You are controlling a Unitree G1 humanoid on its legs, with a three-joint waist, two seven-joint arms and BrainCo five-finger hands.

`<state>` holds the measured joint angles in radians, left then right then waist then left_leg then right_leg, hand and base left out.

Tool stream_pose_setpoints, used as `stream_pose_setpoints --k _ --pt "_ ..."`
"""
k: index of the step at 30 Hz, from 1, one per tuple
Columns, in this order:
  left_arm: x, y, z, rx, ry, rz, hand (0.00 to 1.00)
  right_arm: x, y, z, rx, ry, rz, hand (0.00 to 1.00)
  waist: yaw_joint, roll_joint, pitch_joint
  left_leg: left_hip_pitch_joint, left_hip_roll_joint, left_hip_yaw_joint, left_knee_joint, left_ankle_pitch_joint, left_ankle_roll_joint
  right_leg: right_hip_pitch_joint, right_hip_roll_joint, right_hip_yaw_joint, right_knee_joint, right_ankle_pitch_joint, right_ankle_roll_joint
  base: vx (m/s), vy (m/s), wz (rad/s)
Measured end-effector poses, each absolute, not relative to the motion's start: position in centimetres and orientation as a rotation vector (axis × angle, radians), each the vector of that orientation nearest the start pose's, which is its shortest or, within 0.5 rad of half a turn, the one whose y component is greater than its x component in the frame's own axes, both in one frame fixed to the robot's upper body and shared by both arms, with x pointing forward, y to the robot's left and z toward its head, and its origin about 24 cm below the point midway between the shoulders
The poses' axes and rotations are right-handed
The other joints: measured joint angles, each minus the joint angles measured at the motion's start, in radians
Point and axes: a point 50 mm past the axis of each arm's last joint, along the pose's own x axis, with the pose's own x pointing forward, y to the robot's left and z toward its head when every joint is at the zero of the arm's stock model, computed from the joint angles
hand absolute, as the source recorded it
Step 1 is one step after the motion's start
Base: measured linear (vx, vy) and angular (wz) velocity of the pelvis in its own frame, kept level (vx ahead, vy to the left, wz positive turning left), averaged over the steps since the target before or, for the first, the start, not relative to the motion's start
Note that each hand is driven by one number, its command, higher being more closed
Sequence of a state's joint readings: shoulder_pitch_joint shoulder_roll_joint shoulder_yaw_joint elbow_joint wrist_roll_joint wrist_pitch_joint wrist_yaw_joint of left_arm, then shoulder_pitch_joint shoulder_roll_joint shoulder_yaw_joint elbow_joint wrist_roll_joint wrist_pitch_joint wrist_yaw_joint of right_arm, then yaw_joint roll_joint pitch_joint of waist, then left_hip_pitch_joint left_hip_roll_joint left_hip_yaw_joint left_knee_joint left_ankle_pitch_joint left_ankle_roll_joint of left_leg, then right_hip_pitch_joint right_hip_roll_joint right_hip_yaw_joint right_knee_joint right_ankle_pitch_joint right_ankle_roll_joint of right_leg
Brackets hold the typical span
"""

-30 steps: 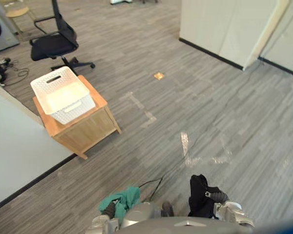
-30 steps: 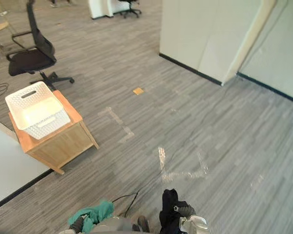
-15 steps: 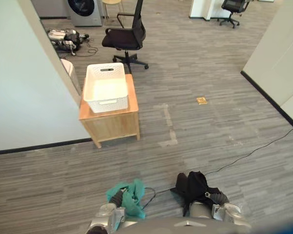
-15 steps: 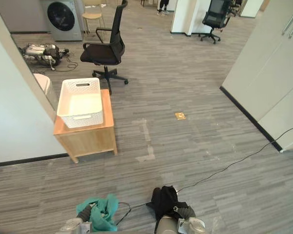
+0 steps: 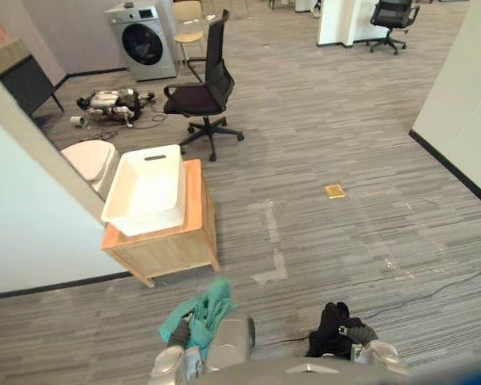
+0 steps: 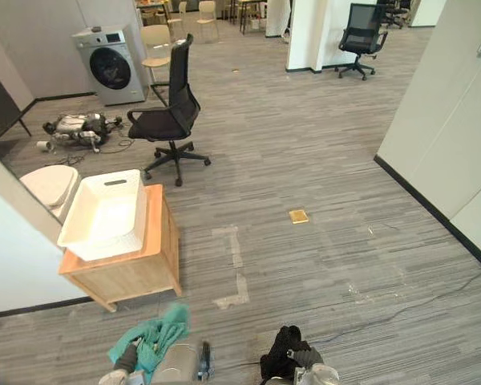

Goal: Tidy the bed and pick cloth on bed and put in laundry

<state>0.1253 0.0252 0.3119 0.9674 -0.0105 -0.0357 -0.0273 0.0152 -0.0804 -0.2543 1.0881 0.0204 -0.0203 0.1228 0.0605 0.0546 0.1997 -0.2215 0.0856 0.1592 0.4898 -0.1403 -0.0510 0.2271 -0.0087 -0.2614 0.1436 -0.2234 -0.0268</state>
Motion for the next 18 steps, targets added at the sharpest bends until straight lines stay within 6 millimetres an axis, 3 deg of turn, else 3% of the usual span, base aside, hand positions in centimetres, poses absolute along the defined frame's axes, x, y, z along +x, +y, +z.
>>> stream_pose_setpoints --k 1,2,3,4,5,8,9,10,11,12,14,16,18 --pt "8.9 20.4 -15.7 -0.144 1.04 0.319 1.0 11.2 -20.5 -15.7 0.143 1.052 -0.18 1.0 -0.002 0.002 0.0 0.028 -0.004 0.032 -0.124 0.03 0.004 0.011 0.0 -0.001 -0.002 -0.013 0.008 0.34 0.123 -0.02" --pt "8.9 20.5 -15.8 -0.132 1.053 0.304 1.0 11.0 -20.7 -15.8 0.134 1.056 -0.184 1.0 0.0 -0.006 0.0 0.077 -0.013 0.085 -0.261 0.138 0.053 0.039 -0.011 -0.004 -0.006 -0.038 0.025 0.27 0.133 0.06" --pt "8.8 20.8 -15.8 -0.122 1.061 0.297 1.0 10.8 -20.7 -15.8 0.134 1.064 -0.185 1.0 0.001 -0.02 -0.004 0.097 -0.027 0.116 -0.3 0.177 0.077 0.057 -0.026 -0.008 -0.01 -0.048 0.039 0.57 0.239 0.25" --pt "9.0 21.1 -15.7 -0.089 1.073 0.269 1.0 10.5 -20.7 -15.9 0.128 1.068 -0.188 1.0 -0.002 -0.046 -0.027 0.103 -0.072 0.144 -0.332 0.174 0.1 0.071 -0.063 -0.031 -0.029 -0.056 0.054 0.57 0.231 0.34" --pt "9.4 21.0 -15.7 -0.065 1.083 0.239 1.0 10.6 -20.9 -15.8 0.121 1.061 -0.2 1.0 0.0 -0.054 -0.03 0.091 -0.093 0.155 -0.322 0.147 0.134 0.072 -0.083 -0.044 -0.038 -0.047 0.072 0.56 0.216 0.31" --pt "9.4 20.9 -16.0 -0.075 1.124 0.234 1.0 10.4 -21.1 -15.9 0.102 1.083 -0.207 1.0 0.007 -0.045 -0.035 0.121 -0.135 0.126 -0.328 0.084 0.149 0.05 -0.125 -0.05 0.076 -0.02 0.117 0.42 0.207 0.34" --pt "9.1 21.0 -16.0 -0.078 1.142 0.245 1.0 9.9 -21.0 -16.1 0.097 1.112 -0.207 1.0 0.009 -0.046 -0.034 0.171 -0.149 0.104 -0.334 0.06 0.16 0.012 -0.156 -0.056 0.254 -0.013 0.134 0.53 0.237 0.43" --pt "8.7 21.0 -16.1 -0.076 1.158 0.247 1.0 9.9 -21.2 -16.1 0.095 1.124 -0.213 1.0 0.012 -0.05 -0.035 0.223 -0.161 0.089 -0.327 0.041 0.177 -0.068 -0.21 -0.048 0.509 0.045 0.202 0.54 0.215 0.37" --pt "8.6 21.1 -16.2 -0.071 1.165 0.245 1.0 9.9 -21.2 -16.1 0.09 1.126 -0.212 1.0 0.013 -0.053 -0.037 0.245 -0.17 0.072 -0.326 0.032 0.181 -0.113 -0.237 -0.038 0.633 0.078 0.229 0.37 0.104 0.58" --pt "8.3 21.2 -16.2 -0.055 1.181 0.237 1.0 10.3 -21.4 -16.0 0.084 1.11 -0.214 1.0 0.002 -0.057 -0.038 0.295 -0.182 0.032 -0.335 0.014 0.185 -0.189 -0.28 -0.033 0.842 0.092 0.228 0.36 0.06 0.66" --pt "8.3 21.2 -16.2 -0.049 1.186 0.236 1.0 10.6 -21.9 -15.7 0.06 1.083 -0.218 1.0 -0.01 -0.05 -0.036 0.367 -0.186 -0.027 -0.357 0.008 0.181 -0.273 -0.313 -0.04 0.994 0.067 0.185 0.45 0.022 0.92" --pt "8.6 21.6 -16.1 -0.047 1.175 0.246 1.0 11.2 -21.8 -15.5 0.047 1.051 -0.203 1.0 -0.018 -0.063 -0.045 0.415 -0.182 -0.101 -0.39 -0.015 0.177 -0.364 -0.305 -0.025 1.002 0.038 0.155 0.39 -0.083 1.11" --pt "9.6 21.6 -15.8 -0.035 1.151 0.228 1.0 11.2 -21.6 -15.5 0.047 1.042 -0.205 1.0 -0.024 -0.07 -0.041 0.448 -0.157 -0.192 -0.398 -0.023 0.168 -0.43 -0.272 -0.014 0.803 0.001 0.144 0.35 -0.178 1.29"
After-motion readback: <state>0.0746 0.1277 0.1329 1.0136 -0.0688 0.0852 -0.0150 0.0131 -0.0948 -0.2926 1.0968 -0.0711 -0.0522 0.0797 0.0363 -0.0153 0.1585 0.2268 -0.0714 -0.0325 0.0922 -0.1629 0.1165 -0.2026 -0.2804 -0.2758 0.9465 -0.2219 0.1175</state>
